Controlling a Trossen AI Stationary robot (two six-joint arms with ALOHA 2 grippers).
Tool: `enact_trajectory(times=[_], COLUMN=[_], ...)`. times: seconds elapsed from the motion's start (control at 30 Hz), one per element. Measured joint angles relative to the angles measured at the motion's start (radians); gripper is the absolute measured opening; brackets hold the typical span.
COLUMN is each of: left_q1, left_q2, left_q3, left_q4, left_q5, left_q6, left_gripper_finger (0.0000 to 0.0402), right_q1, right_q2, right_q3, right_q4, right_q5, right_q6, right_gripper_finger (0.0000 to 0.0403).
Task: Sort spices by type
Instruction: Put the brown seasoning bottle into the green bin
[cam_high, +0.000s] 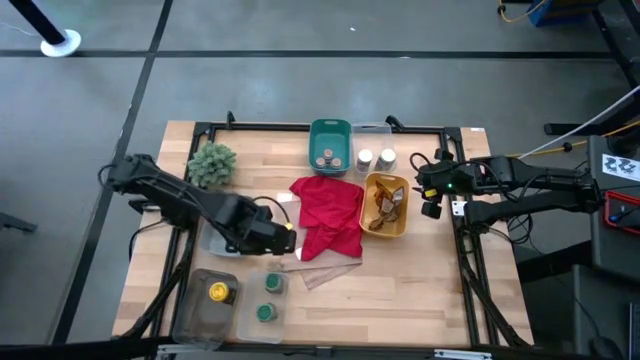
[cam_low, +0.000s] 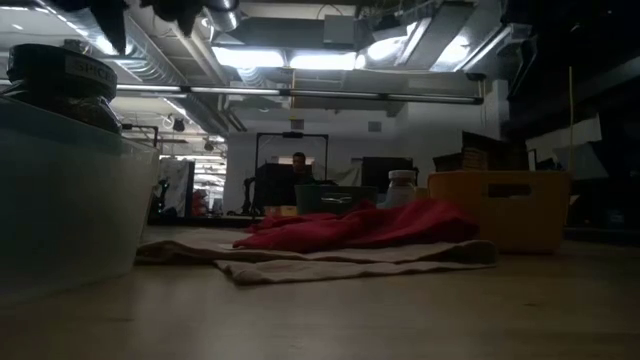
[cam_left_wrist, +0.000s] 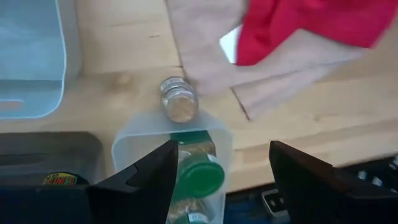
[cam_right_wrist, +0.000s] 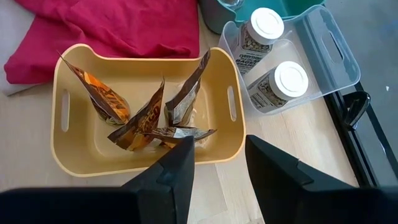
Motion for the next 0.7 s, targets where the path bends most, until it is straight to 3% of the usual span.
enact_trajectory(times=[0.37,0.7], left_q1=[-0.001,-0.001], left_q2=[0.145,0.221], left_q3=[0.0,0.0], left_q4=[0.001,0.011], left_q5=[0.071,0.075], left_q6=[-0.07,-0.078], left_gripper_finger=[0.0237,0.0237], right_q1=[0.0,0.0], right_q2=[0.0,0.0], right_q3=[0.0,0.0], right_q4=[-0.001,0.0], right_q5=[0.0,0.0], right_q6=[-0.002,-0.002], right_gripper_finger=[0.0143,0.0143])
